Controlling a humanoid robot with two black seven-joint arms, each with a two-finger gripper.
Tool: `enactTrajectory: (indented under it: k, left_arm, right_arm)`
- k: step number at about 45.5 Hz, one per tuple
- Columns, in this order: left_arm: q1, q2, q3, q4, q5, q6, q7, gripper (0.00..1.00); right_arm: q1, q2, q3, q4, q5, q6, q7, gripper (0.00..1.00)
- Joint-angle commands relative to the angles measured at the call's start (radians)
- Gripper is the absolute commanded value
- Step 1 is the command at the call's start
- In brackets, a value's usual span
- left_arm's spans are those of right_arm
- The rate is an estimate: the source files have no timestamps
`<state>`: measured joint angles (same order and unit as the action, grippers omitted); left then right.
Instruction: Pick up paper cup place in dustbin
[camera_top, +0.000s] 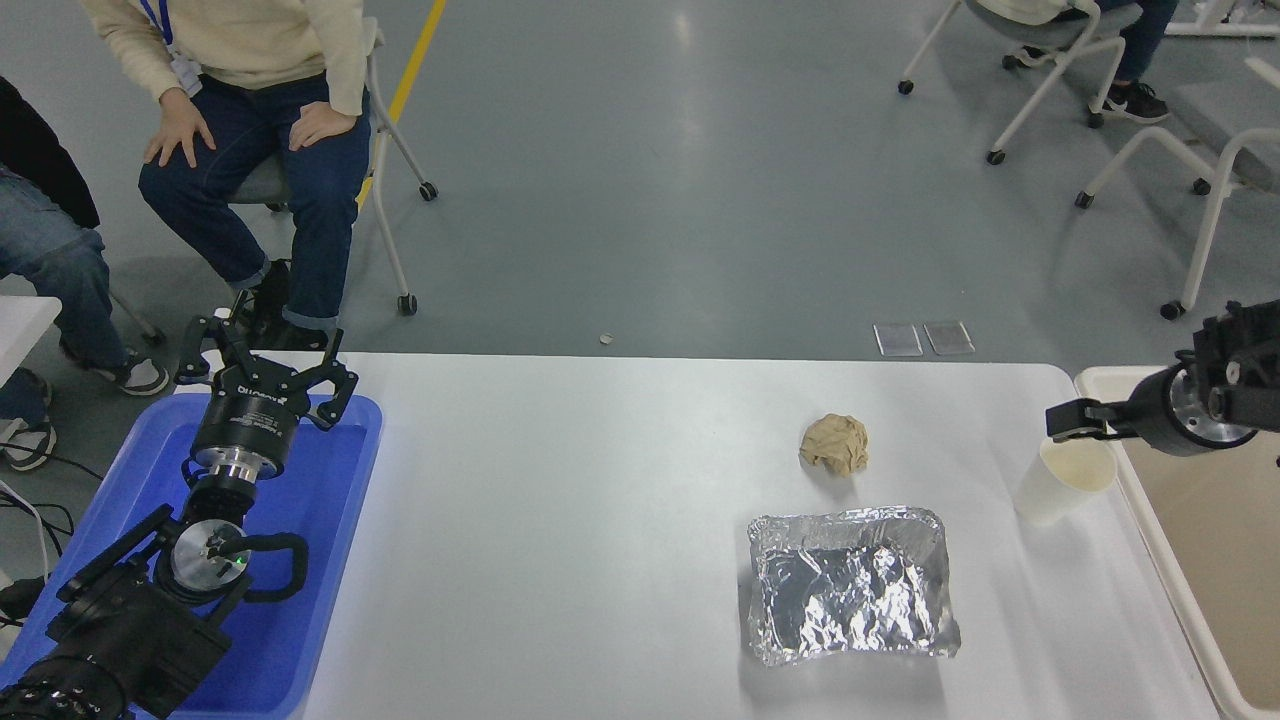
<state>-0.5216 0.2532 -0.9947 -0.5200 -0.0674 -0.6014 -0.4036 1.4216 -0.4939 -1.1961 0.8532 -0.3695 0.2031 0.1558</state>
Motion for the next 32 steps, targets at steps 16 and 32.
enactTrajectory:
  k: [16, 32]
  left_arm:
    - [0.000, 0.000, -0.001, 0.000, 0.000, 0.000, 0.000, 1.00]
    - [0.000, 0.000, -0.001, 0.000, 0.000, -0.002, 0.000, 1.00]
  right_arm:
    - [-0.210, -0.003, 0.151, -0.183, 0.004, -0.027, -0.047, 1.00]
    - [-0.242, -0.003, 0.187, -0.178, 0.007, -0.059, -0.050, 0.66]
